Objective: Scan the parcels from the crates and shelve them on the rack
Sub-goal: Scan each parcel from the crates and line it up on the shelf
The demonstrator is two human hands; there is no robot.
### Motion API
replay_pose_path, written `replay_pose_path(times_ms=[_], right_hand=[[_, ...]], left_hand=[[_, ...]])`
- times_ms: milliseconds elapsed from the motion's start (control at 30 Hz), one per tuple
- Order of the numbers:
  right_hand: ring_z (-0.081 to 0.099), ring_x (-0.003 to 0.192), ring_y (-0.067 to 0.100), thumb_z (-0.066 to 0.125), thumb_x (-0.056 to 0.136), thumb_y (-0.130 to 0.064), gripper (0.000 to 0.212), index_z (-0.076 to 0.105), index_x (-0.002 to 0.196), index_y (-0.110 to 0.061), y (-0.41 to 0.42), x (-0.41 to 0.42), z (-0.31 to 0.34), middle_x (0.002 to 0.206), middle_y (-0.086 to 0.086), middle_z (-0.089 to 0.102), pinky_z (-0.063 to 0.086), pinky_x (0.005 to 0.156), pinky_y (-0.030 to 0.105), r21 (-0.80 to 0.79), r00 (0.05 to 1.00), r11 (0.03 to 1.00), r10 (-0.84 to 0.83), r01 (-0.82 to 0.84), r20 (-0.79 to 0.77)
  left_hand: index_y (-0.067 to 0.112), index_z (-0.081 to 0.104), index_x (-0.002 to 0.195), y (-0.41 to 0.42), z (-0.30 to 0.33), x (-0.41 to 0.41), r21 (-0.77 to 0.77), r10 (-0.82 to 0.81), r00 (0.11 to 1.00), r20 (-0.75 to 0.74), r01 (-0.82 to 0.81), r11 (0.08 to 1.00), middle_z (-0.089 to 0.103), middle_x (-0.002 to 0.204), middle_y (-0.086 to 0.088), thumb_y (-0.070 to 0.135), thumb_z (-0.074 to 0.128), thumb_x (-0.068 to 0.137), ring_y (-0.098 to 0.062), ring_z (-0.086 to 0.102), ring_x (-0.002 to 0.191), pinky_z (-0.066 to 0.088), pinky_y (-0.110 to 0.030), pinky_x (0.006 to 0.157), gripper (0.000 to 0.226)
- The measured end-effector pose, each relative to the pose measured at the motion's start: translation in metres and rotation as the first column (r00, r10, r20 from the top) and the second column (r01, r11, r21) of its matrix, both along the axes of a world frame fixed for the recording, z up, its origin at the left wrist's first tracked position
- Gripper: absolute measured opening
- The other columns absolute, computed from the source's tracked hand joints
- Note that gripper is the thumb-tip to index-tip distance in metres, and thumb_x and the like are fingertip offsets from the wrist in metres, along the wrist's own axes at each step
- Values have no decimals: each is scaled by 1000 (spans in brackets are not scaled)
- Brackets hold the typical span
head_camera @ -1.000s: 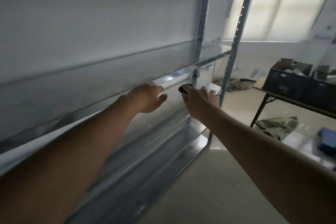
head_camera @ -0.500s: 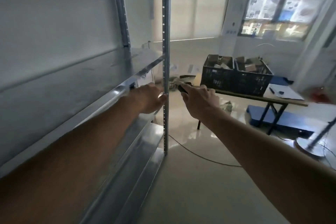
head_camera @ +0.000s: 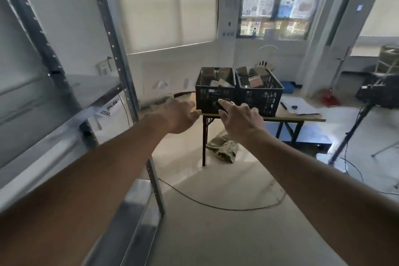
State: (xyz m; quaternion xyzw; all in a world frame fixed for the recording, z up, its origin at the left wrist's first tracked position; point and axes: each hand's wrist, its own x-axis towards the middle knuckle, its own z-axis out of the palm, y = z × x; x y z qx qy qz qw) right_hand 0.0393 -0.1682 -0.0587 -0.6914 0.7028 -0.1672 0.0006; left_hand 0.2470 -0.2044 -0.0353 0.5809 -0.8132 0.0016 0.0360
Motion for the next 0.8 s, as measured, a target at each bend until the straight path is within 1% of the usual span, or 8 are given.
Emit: replay_pose_path(times_ms=[100,233,267,333,400,500,667,800], right_hand=[[57,114,40,35,112,-49,49,33,161,-47,-63,-40,2,132,19,60,48,84,46,10,1000,1000,-10,10,-21],[56,113,41,36,113,-47,48,35,161,-44,-146,-85,6,129,20,59,49,86,49,29,995,998,-47,50,-83],[56,113,41,36,113,-46,48,35,161,-43,-166,-93,7,129,20,59,50,87,51,36,993,997,-63,66,-97],[56,114,42,35,113,-47,48,34,161,-43,-205,-106,4,128,21,59,52,88,52,60,991,994,-82,89,-109],[56,113,41,34,113,-46,48,33,161,-44,-246,-119,-1,128,20,59,51,87,51,75,990,993,-88,96,-110],[56,114,41,33,113,-46,48,32,161,-44,-306,-135,-12,130,20,58,51,87,50,80,989,991,-102,111,-110],[55,117,43,33,113,-46,48,32,161,-45,-411,-150,-35,137,21,56,51,90,53,86,987,989,-112,122,-117],[55,118,43,33,113,-48,48,33,161,-45,-493,-158,-50,137,22,56,50,89,52,115,984,982,-133,147,-120]], left_hand=[[32,50,152,-62,0,-37,6,13,1000,8,-13,1000,56,147,-6,69,19,97,-34,52,136,46,-59,109,73],[29,58,135,-142,4,-80,23,31,999,19,-31,999,58,137,-7,63,27,104,-35,55,128,48,-56,104,55],[28,59,130,-163,4,-89,29,27,999,26,-28,999,58,135,-8,62,28,105,-34,56,127,47,-55,104,53],[25,58,127,-206,3,-105,27,16,999,29,-16,999,59,132,-9,63,28,104,-32,57,125,45,-55,107,53],[23,57,133,-250,0,-119,39,10,1000,4,-10,999,59,134,-11,63,30,104,-31,56,126,45,-56,109,57],[20,52,147,-313,-9,-136,63,8,1000,-23,-7,998,55,142,-14,59,35,108,-34,53,135,45,-56,111,58],[21,43,157,-423,-34,-154,80,-28,998,-48,32,996,50,150,-14,58,35,109,-36,49,140,45,-56,112,61],[24,43,155,-512,-58,-165,155,-43,997,-59,52,987,51,145,-12,58,37,108,-35,54,131,50,-55,106,58]])
